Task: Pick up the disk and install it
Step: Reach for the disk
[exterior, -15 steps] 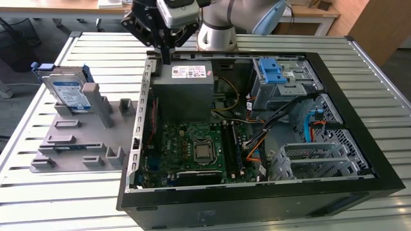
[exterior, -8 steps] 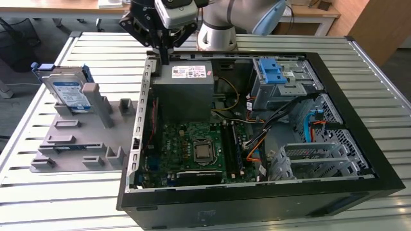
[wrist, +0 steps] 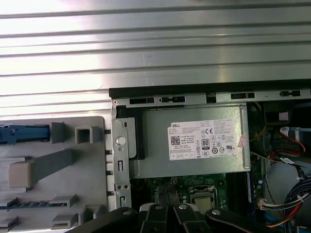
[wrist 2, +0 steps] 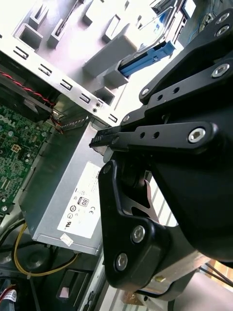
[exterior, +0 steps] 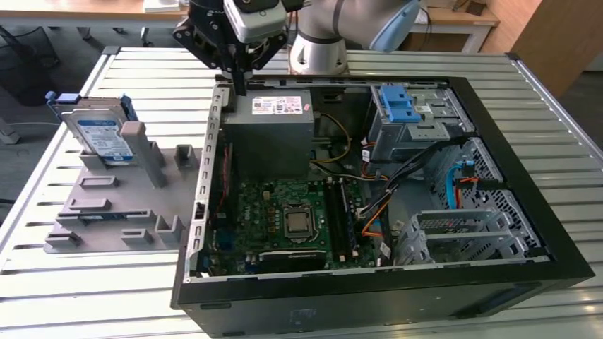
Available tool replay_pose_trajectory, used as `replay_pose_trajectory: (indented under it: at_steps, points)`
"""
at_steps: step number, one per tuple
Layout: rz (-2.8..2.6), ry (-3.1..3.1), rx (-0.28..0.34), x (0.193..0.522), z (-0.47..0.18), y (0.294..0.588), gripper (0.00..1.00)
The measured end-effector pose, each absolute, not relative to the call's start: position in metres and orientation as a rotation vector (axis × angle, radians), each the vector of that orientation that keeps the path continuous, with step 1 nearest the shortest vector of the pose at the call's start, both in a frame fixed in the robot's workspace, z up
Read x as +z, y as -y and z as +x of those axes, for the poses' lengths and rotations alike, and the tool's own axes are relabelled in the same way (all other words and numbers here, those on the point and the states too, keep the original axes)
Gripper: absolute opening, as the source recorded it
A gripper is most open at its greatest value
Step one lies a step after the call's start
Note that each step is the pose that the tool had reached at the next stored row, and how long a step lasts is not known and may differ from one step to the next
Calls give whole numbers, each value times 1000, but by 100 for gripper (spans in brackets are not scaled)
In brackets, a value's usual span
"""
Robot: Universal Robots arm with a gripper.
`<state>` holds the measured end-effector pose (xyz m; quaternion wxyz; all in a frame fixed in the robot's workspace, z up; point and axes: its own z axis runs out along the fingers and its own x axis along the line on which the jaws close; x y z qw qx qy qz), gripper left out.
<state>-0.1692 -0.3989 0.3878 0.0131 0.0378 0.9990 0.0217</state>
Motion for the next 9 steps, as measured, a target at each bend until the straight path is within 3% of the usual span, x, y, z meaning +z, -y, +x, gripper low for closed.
replay_pose_trajectory:
  at_steps: [9]
  points:
    - [118,-3112,68,385,-180,399,11]
